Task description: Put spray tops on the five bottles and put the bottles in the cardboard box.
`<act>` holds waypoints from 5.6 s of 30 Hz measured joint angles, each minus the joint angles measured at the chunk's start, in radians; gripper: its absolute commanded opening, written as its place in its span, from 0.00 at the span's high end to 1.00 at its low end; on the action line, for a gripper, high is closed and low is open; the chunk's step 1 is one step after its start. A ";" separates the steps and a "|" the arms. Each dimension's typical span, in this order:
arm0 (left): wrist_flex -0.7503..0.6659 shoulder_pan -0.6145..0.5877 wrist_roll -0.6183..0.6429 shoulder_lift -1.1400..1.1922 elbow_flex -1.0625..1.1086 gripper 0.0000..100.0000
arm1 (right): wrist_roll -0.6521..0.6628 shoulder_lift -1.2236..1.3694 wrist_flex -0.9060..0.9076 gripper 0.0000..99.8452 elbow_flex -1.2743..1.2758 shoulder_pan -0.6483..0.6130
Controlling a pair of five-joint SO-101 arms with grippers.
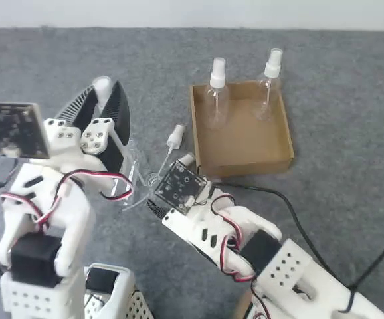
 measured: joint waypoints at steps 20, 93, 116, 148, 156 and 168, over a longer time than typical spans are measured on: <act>-0.130 0.048 0.014 0.000 0.075 0.99 | -0.006 -0.017 -0.002 0.99 0.035 0.000; 0.110 0.035 -0.242 -0.075 0.275 0.99 | -0.160 -0.025 -0.486 0.99 0.284 -0.002; 0.143 -0.051 -0.290 -0.069 0.232 0.99 | -0.160 -0.023 -0.486 0.99 0.285 -0.002; 0.192 0.015 -0.345 -0.074 0.110 0.99 | -0.163 -0.023 -0.485 0.99 0.285 0.000; 0.195 0.087 -0.345 0.064 0.157 0.99 | -0.163 -0.023 -0.485 0.99 0.285 -0.002; 0.195 0.129 -0.345 0.072 0.224 0.99 | -0.163 -0.023 -0.485 0.99 0.285 -0.002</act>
